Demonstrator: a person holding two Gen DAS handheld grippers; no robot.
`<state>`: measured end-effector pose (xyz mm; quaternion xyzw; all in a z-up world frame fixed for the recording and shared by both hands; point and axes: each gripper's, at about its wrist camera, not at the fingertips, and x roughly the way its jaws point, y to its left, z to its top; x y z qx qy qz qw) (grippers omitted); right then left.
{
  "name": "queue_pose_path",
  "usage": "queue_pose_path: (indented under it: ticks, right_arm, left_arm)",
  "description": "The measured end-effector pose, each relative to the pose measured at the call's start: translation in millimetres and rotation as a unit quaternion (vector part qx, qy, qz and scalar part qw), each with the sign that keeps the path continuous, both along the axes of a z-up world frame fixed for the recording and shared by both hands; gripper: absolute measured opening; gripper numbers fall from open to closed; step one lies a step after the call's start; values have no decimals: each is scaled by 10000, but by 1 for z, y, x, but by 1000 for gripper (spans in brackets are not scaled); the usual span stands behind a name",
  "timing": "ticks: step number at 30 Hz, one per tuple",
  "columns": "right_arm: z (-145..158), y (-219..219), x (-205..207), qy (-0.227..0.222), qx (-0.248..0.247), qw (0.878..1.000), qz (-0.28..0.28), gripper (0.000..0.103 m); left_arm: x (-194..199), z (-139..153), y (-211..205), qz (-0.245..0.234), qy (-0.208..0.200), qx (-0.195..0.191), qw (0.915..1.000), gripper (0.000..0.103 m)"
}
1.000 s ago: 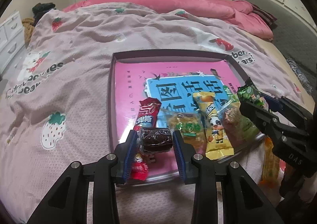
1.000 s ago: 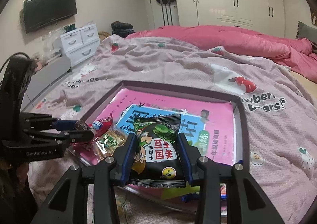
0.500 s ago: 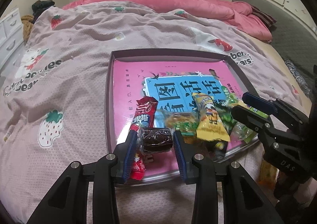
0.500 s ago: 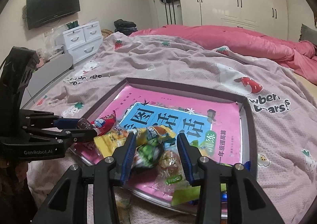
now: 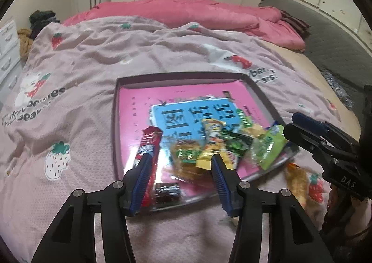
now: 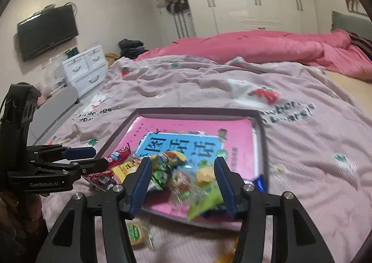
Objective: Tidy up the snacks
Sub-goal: 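Grasp the round green-label cake with the left tool while the right tool grasps the orange-wrapped bread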
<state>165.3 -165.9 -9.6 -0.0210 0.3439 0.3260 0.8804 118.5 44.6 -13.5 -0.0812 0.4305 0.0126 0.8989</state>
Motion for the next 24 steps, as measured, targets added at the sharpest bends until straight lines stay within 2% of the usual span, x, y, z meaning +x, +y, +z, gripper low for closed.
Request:
queue_pose_path:
  ticks: [5, 10, 16, 24]
  right_arm:
    - [3, -20, -9, 124, 25, 9993, -361, 57]
    - [-3, -36, -24, 340, -139, 9967, -720, 60]
    - [-19, -54, -37, 873, -251, 9890, -1170, 60]
    - [-54, -59, -41, 1697, -499, 9732, -1470, 60]
  left_arm:
    - [-11, 5, -18, -299, -24, -107, 9995, 58]
    - [-21, -3, -44, -754, 131, 9, 9971, 58]
    - [-27, -19, -65, -1147, 417, -32, 9925, 58]
    - [-30, -44, -84, -1374, 677, 185, 9880, 58]
